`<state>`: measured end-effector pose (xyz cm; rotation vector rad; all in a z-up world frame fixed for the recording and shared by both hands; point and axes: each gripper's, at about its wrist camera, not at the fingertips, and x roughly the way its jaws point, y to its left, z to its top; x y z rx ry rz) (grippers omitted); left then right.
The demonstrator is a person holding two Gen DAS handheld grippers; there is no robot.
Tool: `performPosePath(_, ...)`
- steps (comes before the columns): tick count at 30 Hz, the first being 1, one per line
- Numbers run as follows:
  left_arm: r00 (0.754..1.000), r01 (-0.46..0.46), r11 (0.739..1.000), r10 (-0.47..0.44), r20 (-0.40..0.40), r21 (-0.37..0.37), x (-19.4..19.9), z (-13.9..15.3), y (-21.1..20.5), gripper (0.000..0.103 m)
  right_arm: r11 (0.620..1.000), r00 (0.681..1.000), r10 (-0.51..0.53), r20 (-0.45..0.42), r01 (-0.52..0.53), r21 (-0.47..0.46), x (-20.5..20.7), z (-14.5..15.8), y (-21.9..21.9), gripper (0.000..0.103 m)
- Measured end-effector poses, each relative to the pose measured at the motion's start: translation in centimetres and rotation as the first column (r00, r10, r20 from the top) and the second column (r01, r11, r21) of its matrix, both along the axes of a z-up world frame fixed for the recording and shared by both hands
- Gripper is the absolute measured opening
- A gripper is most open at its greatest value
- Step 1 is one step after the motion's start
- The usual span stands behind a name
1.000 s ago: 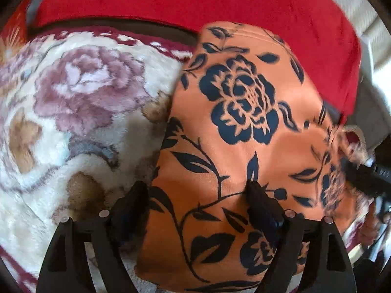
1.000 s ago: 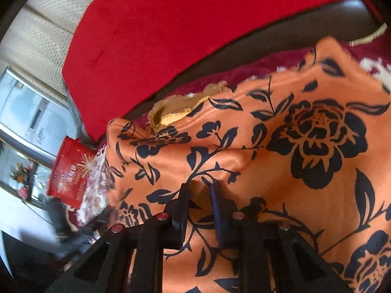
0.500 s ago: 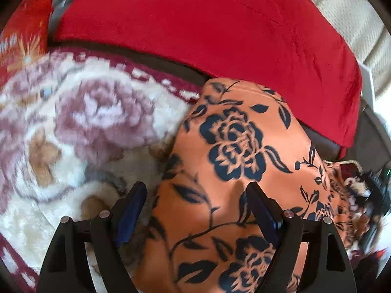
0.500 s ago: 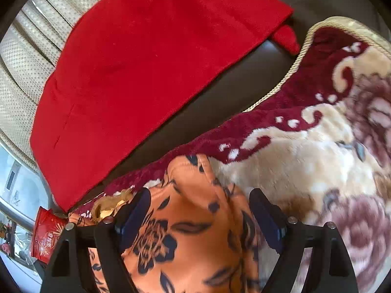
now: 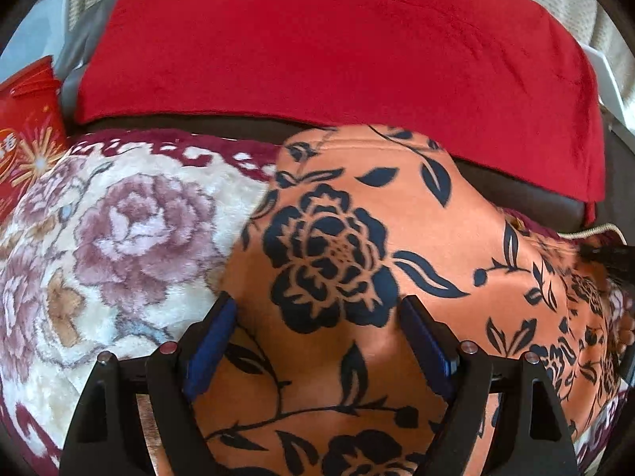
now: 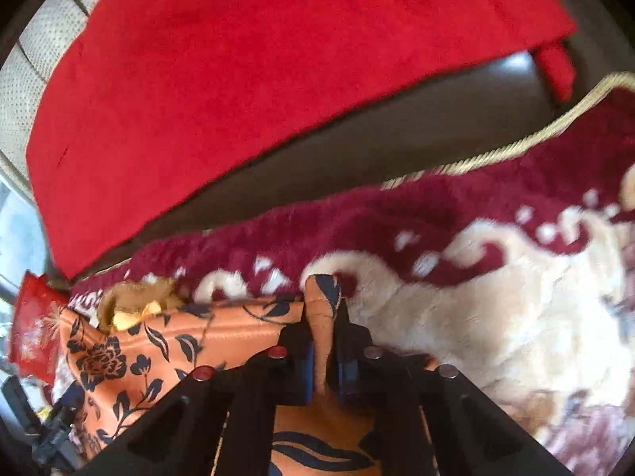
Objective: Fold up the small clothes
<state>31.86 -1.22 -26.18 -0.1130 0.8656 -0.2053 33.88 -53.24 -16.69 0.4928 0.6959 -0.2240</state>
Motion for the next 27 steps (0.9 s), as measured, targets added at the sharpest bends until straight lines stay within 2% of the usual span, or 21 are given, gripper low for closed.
performPosePath(2, 1.000, -0.016, 1.000, 0.016, 0.014, 0.010, -0.2, 0.1, 0.0, 0.085, 0.997, 0.993, -0.076, 0.094, 0.078, -0.018, -2.1, 1.9, -0.6, 0.007)
performPosePath(4, 0.999, -0.022, 1.000, 0.021, 0.024, 0.019, -0.5, 0.3, -0.2, 0.085, 0.989, 0.979, -0.138, 0.152, 0.145, -0.034, -3.6, 2.9, -1.3, 0.007)
performPosePath(7, 1.000, -0.016, 0.998, 0.016, 0.003, 0.054, -0.7, -0.1, -0.9, 0.085, 0.980, 0.969, -0.200, 0.144, 0.200, 0.016, -3.9, 1.4, -2.7, 0.007)
performPosePath(9, 1.000, -0.010, 0.996, 0.011, -0.011, 0.083, -0.8, -0.5, -1.1, 0.085, 0.973, 0.973, -0.212, 0.091, 0.202, 0.112, -2.8, -1.3, -4.0, 0.011)
performPosePath(11, 1.000, -0.009, 0.996, 0.009, -0.003, 0.094, -1.0, -0.3, -1.0, 0.085, 0.952, 0.981, -0.191, 0.037, 0.176, 0.250, -2.1, -3.5, -5.3, 0.011)
performPosePath(12, 1.000, -0.011, 0.995, 0.011, 0.000, 0.101, -1.2, -0.1, -0.9, 0.085, 0.941, 0.980, -0.194, 0.039, 0.175, 0.289, -2.4, -3.7, -5.8, 0.013)
performPosePath(14, 1.000, -0.018, 0.994, 0.016, 0.016, 0.108, -1.6, 0.4, -0.7, 0.085, 0.923, 0.968, -0.220, 0.118, 0.167, 0.347, -4.2, -2.7, -6.3, 0.015)
performPosePath(15, 0.999, -0.022, 0.994, 0.020, 0.026, 0.111, -1.9, 0.7, -0.6, 0.085, 0.922, 0.960, -0.236, 0.154, 0.171, 0.348, -5.4, -1.9, -6.3, 0.021)
performPosePath(17, 0.999, -0.022, 0.994, 0.017, 0.050, 0.111, -2.4, 1.3, -0.5, 0.085, 0.938, 0.941, -0.256, 0.223, 0.186, 0.294, -8.1, 0.4, -5.3, 0.030)
performPosePath(18, 0.998, -0.020, 0.993, 0.013, 0.066, 0.112, -2.7, 1.7, -0.5, 0.085, 0.947, 0.939, -0.249, 0.238, 0.185, 0.262, -8.9, 1.2, -4.7, 0.048)
performPosePath(20, 0.996, -0.009, 0.992, -0.001, 0.084, 0.122, -3.2, 2.2, -0.8, 0.085, 0.968, 0.937, -0.218, 0.272, 0.173, 0.180, -11.0, 3.1, -2.7, 0.074)
performPosePath(22, 0.997, 0.003, 0.988, -0.015, 0.080, 0.153, -3.7, 2.3, -1.5, 0.085, 0.986, 0.934, -0.154, 0.322, 0.125, 0.108, -12.6, 4.5, 0.5, 0.074)
performPosePath(25, 0.998, 0.022, 0.983, -0.033, 0.055, 0.184, -4.4, 1.8, -2.6, 0.085, 0.999, 0.955, -0.001, 0.297, 0.014, -0.040, -13.5, 4.8, 6.4, 0.070)
performPosePath(27, 0.999, 0.017, 0.975, -0.027, 0.044, 0.223, -4.7, 1.2, -3.4, 0.085, 0.991, 0.965, 0.078, 0.249, -0.046, -0.129, -14.0, 3.7, 10.1, 0.051)
